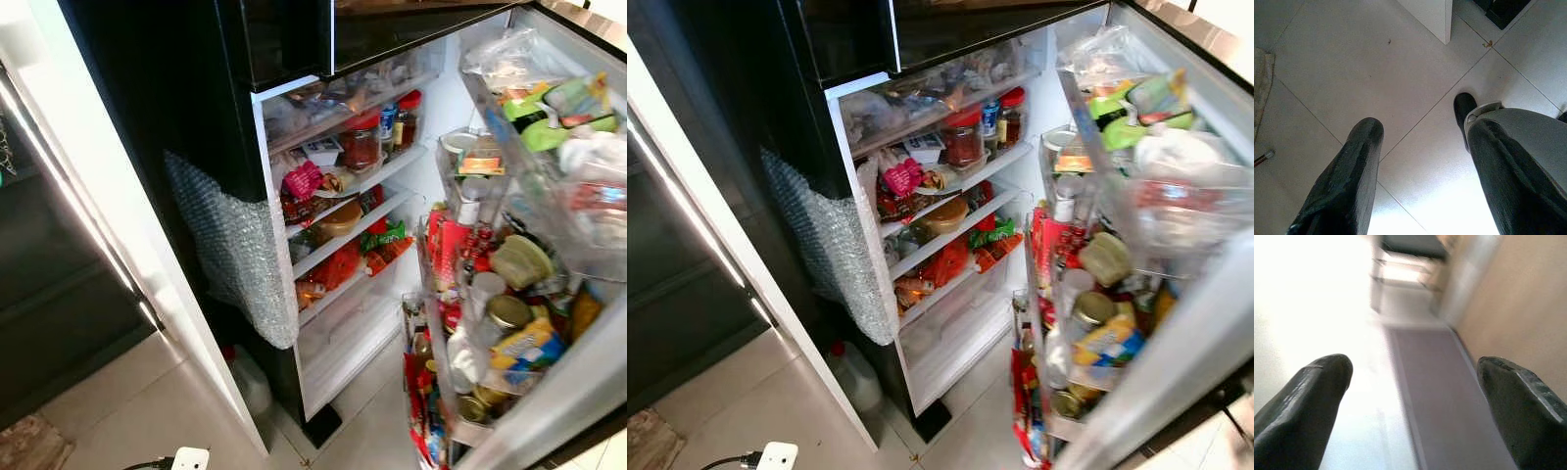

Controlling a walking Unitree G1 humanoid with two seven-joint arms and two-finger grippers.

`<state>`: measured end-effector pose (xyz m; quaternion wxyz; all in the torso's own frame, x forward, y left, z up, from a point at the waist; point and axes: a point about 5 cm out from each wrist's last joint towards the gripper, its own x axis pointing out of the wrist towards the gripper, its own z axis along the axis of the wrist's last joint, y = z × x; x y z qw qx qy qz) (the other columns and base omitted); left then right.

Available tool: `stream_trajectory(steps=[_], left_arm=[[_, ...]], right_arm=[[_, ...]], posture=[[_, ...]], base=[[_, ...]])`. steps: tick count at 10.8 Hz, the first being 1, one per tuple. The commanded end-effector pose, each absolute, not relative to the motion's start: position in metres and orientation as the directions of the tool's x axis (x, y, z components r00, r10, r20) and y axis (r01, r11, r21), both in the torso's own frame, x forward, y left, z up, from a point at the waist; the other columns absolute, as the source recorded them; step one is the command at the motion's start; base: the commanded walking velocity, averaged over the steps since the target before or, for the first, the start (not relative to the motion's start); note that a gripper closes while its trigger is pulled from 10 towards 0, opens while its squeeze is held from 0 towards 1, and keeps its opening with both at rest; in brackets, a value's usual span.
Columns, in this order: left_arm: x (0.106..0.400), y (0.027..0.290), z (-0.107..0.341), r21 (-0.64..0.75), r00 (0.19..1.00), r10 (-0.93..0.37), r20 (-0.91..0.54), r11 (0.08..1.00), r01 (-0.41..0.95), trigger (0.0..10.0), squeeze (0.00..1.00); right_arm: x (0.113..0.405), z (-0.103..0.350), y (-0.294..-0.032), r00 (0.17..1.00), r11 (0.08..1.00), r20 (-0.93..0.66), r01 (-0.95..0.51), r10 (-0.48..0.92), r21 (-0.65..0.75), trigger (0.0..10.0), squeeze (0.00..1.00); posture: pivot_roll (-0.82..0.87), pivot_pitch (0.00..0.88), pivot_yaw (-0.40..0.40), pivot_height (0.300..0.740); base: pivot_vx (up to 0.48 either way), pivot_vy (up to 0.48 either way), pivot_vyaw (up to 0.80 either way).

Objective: Restocking fridge

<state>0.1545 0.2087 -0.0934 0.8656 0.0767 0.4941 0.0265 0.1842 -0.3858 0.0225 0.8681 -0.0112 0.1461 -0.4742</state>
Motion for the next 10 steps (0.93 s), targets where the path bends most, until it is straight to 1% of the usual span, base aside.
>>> stream_trajectory(steps=[1,2,5,6,8,9,10], left_arm=[[0.152,0.211,-0.094,0.166,0.500,0.123,-0.857,0.985,0.042,10.0,0.00],[0.152,0.211,-0.094,0.165,0.500,0.122,-0.857,0.986,0.041,10.0,0.00],[0.152,0.212,-0.094,0.165,0.499,0.118,-0.858,0.985,0.050,10.0,0.00],[0.152,0.212,-0.094,0.167,0.500,0.118,-0.858,0.984,0.054,10.0,0.00],[0.152,0.213,-0.094,0.167,0.503,0.119,-0.856,0.985,0.052,10.0,0.00],[0.152,0.213,-0.094,0.166,0.504,0.119,-0.856,0.985,0.050,10.0,0.00],[0.153,0.212,-0.093,0.164,0.504,0.118,-0.855,0.985,0.047,10.0,0.00]], right_arm=[[0.199,0.033,-0.383,0.592,0.621,-0.193,0.768,-0.782,-0.159,10.0,0.00],[0.219,0.044,-0.376,0.690,0.707,-0.152,0.690,-0.708,-0.157,10.0,0.00],[0.246,0.063,-0.362,0.820,0.821,-0.050,0.567,-0.571,-0.069,10.0,0.00],[0.257,0.068,-0.351,0.884,0.884,-0.030,0.466,-0.467,-0.029,10.0,0.00],[0.273,0.078,-0.338,0.931,0.931,0.015,0.363,-0.364,0.039,10.0,0.00],[0.284,0.085,-0.327,0.959,0.959,0.043,0.275,-0.278,0.075,10.0,0.00],[0.299,0.098,-0.310,0.981,0.985,0.109,0.154,-0.162,0.077,10.0,0.00]], posture=[[-0.08,0.000,0.020,0.740],[-0.08,0.000,0.020,0.740],[-0.08,0.000,0.025,0.740],[-0.08,0.000,0.026,0.740],[-0.08,0.000,0.026,0.740],[-0.07,0.000,0.025,0.740],[-0.07,0.000,0.023,0.740]], base=[[0.000,0.000,0.00],[0.000,0.000,0.00],[0.000,0.000,0.00],[0.000,0.000,0.00],[0.000,0.000,0.00],[0.000,0.000,0.00],[0.000,0.000,0.00]])
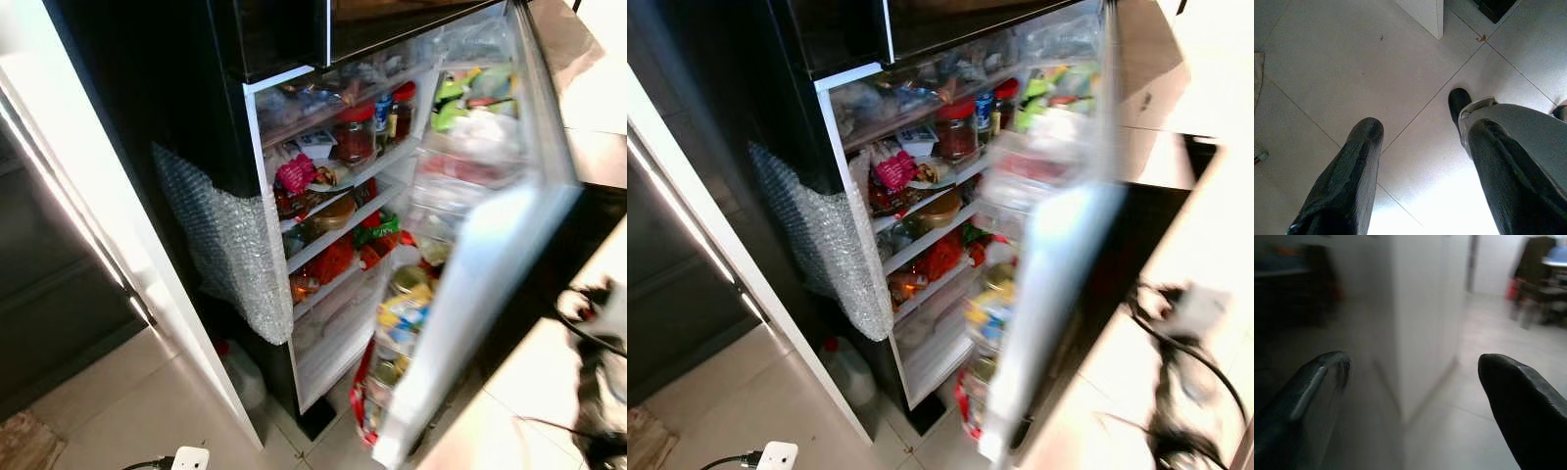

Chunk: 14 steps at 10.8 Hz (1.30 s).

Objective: Restocking fridge

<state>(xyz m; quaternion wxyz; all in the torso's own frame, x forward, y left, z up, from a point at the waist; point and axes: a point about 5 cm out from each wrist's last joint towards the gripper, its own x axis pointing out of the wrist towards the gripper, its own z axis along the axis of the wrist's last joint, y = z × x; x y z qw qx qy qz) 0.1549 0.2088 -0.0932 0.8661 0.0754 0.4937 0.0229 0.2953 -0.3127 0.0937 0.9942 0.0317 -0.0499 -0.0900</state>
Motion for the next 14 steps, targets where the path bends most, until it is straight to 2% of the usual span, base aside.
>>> stream_trajectory(steps=[1,2,5,8,14], left_arm=[[0.153,0.212,-0.093,0.161,0.504,0.117,-0.856,0.986,0.045,10.0,0.00],[0.153,0.212,-0.093,0.160,0.504,0.119,-0.855,0.986,0.039,10.0,0.00],[0.154,0.213,-0.093,0.165,0.507,0.131,-0.852,0.986,0.023,10.0,0.00],[0.154,0.213,-0.093,0.164,0.510,0.134,-0.850,0.986,0.015,10.0,0.00],[0.155,0.212,-0.093,0.162,0.514,0.141,-0.846,0.987,-0.004,10.0,0.00]], right_arm=[[0.307,0.106,-0.301,0.985,0.993,0.137,0.093,-0.102,0.069,10.0,0.00],[0.312,0.110,-0.296,0.985,0.995,0.154,0.068,-0.078,0.071,10.0,0.00],[0.334,0.126,-0.251,0.973,0.990,0.210,-0.117,0.097,0.084,10.0,0.00],[0.341,0.129,-0.231,0.962,0.979,0.224,-0.181,0.157,0.093,10.0,0.00],[0.361,0.139,-0.147,0.895,0.900,0.230,-0.417,0.382,0.129,10.0,0.00]], posture=[[-0.06,0.000,0.023,0.740],[-0.06,0.000,0.021,0.740],[-0.05,0.000,0.020,0.740],[-0.05,0.000,0.018,0.740],[-0.03,0.000,-0.002,0.740]], base=[[0.000,0.000,0.00],[0.000,0.000,0.00],[0.000,0.000,0.00],[0.000,0.000,0.00],[0.000,0.000,0.00]])
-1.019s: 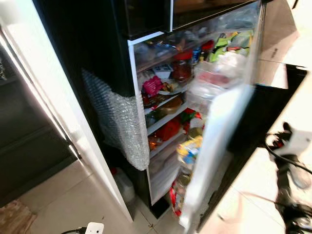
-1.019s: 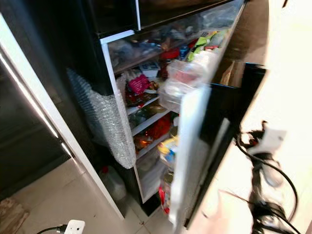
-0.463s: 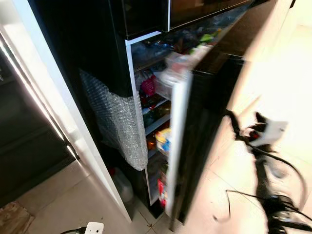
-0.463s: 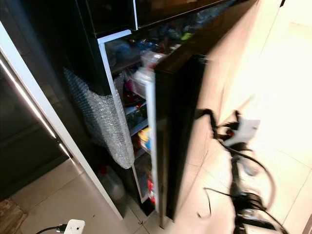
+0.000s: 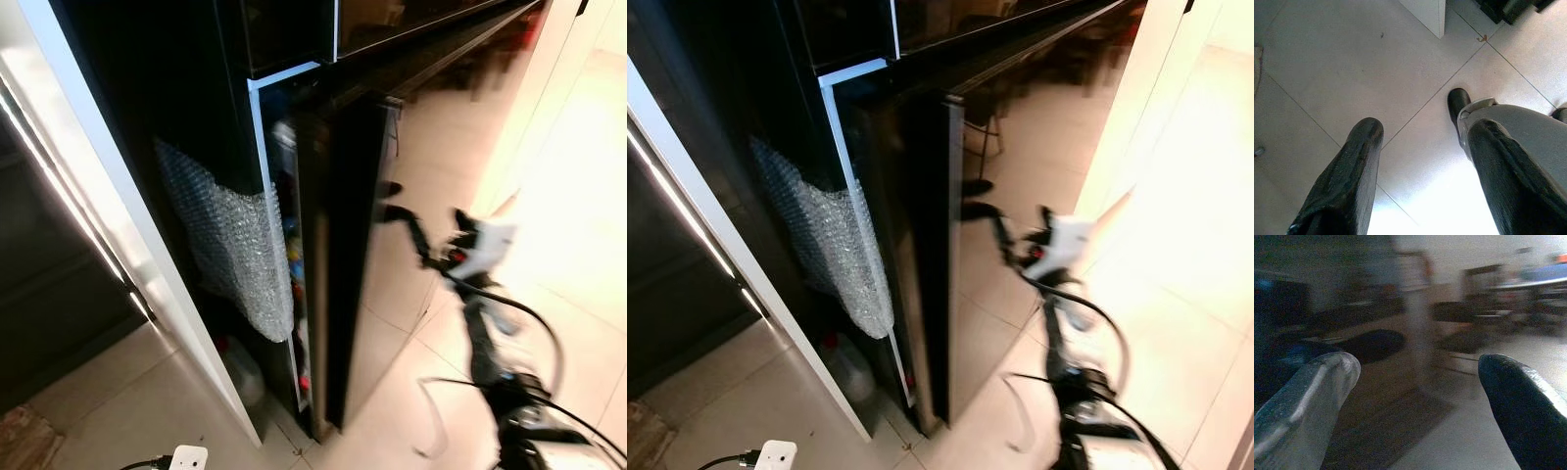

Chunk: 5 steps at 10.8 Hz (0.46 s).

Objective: Restocking fridge

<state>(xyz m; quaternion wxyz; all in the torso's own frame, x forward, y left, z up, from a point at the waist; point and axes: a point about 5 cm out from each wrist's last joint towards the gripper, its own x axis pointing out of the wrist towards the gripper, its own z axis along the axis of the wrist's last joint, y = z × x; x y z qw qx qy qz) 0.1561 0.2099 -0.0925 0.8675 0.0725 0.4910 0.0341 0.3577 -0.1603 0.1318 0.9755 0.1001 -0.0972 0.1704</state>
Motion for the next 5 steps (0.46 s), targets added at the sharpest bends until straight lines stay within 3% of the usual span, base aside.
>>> stream_trajectory(steps=[1,5], left_arm=[[0.155,0.212,-0.093,0.162,0.515,0.142,-0.845,0.987,-0.006,10.0,0.00],[0.156,0.211,-0.092,0.158,0.517,0.144,-0.844,0.987,-0.017,10.0,0.00]], right_arm=[[0.362,0.141,-0.140,0.885,0.889,0.235,-0.438,0.401,0.133,10.0,0.00],[0.362,0.142,-0.124,0.857,0.857,0.231,-0.497,0.461,0.135,10.0,0.00]], posture=[[-0.03,0.000,-0.003,0.740],[-0.02,0.000,-0.009,0.740]], base=[[0.000,0.000,0.00],[0.000,0.000,0.00]])
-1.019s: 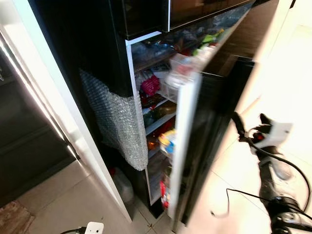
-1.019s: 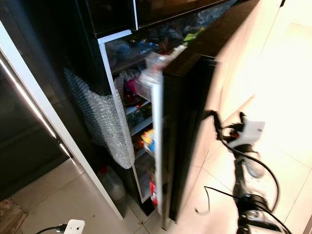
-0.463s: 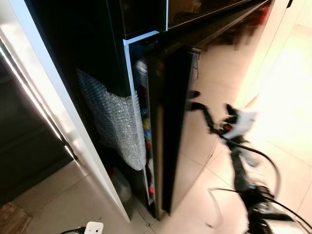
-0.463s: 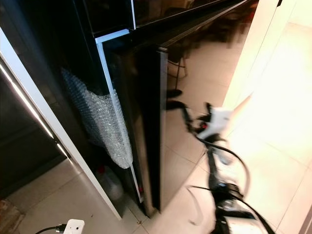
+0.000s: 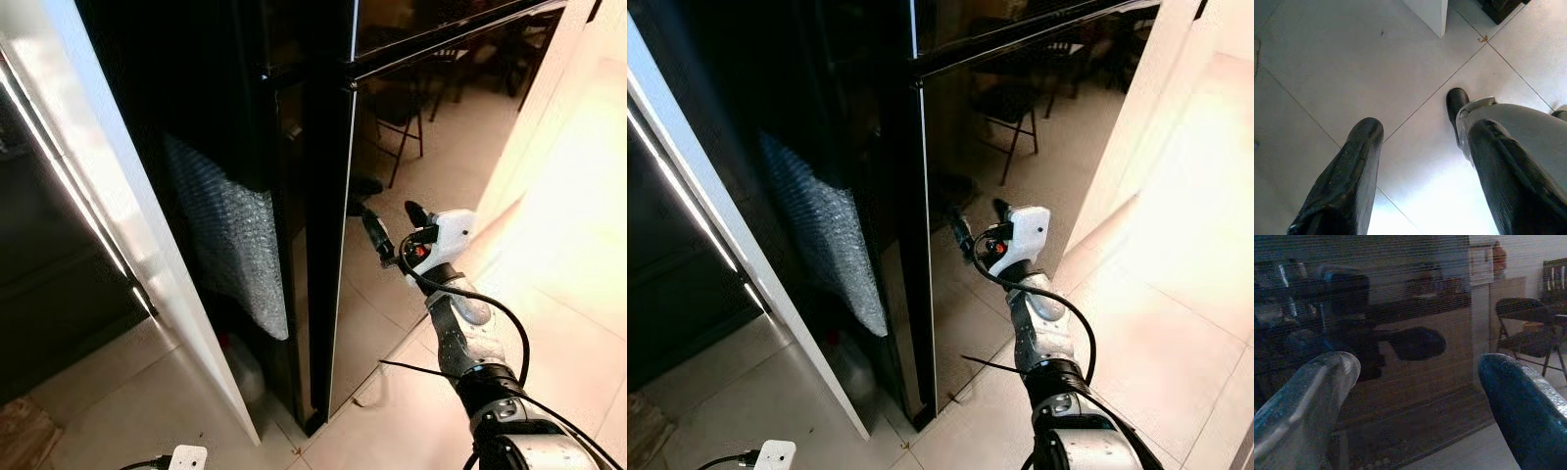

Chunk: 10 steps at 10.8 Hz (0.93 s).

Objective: Restocking fridge

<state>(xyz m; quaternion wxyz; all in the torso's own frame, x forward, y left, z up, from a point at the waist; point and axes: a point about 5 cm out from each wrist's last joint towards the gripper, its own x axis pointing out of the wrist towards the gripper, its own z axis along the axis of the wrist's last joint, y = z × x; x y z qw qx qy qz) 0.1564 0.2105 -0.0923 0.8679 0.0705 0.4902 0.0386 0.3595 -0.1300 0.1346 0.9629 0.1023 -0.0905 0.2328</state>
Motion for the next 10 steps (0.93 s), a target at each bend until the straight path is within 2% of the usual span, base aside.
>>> stream_trajectory(steps=[1,6,9,10], left_arm=[[0.156,0.211,-0.092,0.158,0.517,0.144,-0.843,0.987,-0.017,10.0,0.00],[0.156,0.211,-0.092,0.156,0.518,0.141,-0.844,0.988,-0.013,10.0,0.00],[0.155,0.210,-0.093,0.153,0.518,0.139,-0.844,0.988,-0.016,10.0,0.00],[0.155,0.210,-0.093,0.153,0.518,0.140,-0.844,0.988,-0.018,10.0,0.00]], right_arm=[[0.361,0.141,-0.122,0.848,0.848,0.230,-0.513,0.477,0.135,10.0,0.00],[0.357,0.134,-0.130,0.849,0.847,0.206,-0.516,0.486,0.126,10.0,0.00],[0.349,0.127,-0.161,0.908,0.913,0.189,-0.396,0.374,0.100,10.0,0.00],[0.342,0.121,-0.179,0.937,0.943,0.176,-0.320,0.301,0.091,10.0,0.00]], posture=[[-0.02,0.000,-0.010,0.740],[-0.03,0.000,-0.010,0.740],[-0.02,0.000,-0.020,0.740],[-0.03,0.000,-0.020,0.740]], base=[[0.000,0.000,0.00],[0.000,0.000,0.00],[0.000,0.000,0.00],[0.000,0.000,0.00]])
